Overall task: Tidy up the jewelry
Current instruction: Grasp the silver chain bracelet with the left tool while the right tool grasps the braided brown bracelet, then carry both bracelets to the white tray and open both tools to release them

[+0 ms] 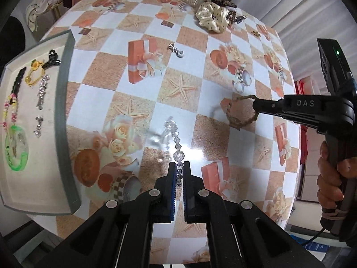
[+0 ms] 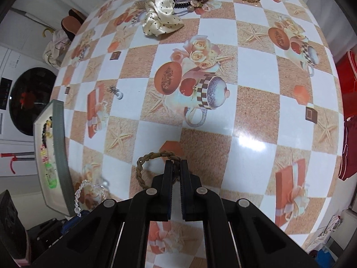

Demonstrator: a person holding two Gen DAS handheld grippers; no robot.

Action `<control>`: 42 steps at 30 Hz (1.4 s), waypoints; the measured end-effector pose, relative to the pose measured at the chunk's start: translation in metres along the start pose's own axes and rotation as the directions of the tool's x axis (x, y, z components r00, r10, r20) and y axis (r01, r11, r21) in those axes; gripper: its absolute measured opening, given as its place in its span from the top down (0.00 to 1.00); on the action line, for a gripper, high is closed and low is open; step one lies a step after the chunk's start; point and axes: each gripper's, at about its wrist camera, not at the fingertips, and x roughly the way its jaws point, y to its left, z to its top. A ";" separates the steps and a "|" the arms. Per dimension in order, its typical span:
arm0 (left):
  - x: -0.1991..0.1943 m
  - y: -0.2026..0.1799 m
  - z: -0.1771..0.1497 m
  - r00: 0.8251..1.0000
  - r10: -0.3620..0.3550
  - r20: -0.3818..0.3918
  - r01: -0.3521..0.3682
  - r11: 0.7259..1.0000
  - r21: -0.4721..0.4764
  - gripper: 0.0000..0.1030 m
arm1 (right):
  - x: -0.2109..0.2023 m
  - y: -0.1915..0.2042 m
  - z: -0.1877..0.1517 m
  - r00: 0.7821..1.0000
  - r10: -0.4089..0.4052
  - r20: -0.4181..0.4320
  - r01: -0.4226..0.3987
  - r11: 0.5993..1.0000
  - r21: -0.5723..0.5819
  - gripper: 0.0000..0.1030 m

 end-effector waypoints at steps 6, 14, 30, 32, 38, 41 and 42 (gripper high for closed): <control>-0.026 0.006 -0.004 0.999 0.030 0.029 -0.030 0.999 -0.017 0.91 | -0.011 0.012 -0.008 1.000 0.031 0.005 -0.031 1.000 -0.003 0.94; -0.066 0.034 -0.012 0.992 0.079 0.094 -0.071 0.994 -0.084 0.91 | -0.026 0.033 -0.020 0.997 0.076 0.009 -0.076 0.996 -0.040 0.94; -0.114 0.140 -0.032 0.986 0.096 0.138 -0.078 0.988 -0.131 0.91 | -0.028 0.153 -0.042 0.990 0.136 0.033 -0.130 0.982 -0.136 0.94; -0.116 0.157 -0.035 0.987 0.090 0.136 -0.074 0.990 -0.122 0.91 | -0.025 0.168 -0.046 0.990 0.136 0.034 -0.130 0.981 -0.143 0.94; -0.120 0.192 -0.041 0.989 0.084 0.122 -0.069 0.990 -0.121 0.91 | -0.010 0.213 -0.062 0.991 0.131 0.017 -0.127 0.980 -0.156 0.94; -0.121 0.204 -0.042 0.989 0.083 0.121 -0.068 0.990 -0.120 0.91 | -0.004 0.231 -0.068 0.992 0.129 0.008 -0.125 0.978 -0.168 0.94; -0.122 0.208 -0.041 0.989 0.082 0.121 -0.067 0.990 -0.122 0.91 | -0.003 0.238 -0.069 0.992 0.128 0.005 -0.125 0.977 -0.175 0.94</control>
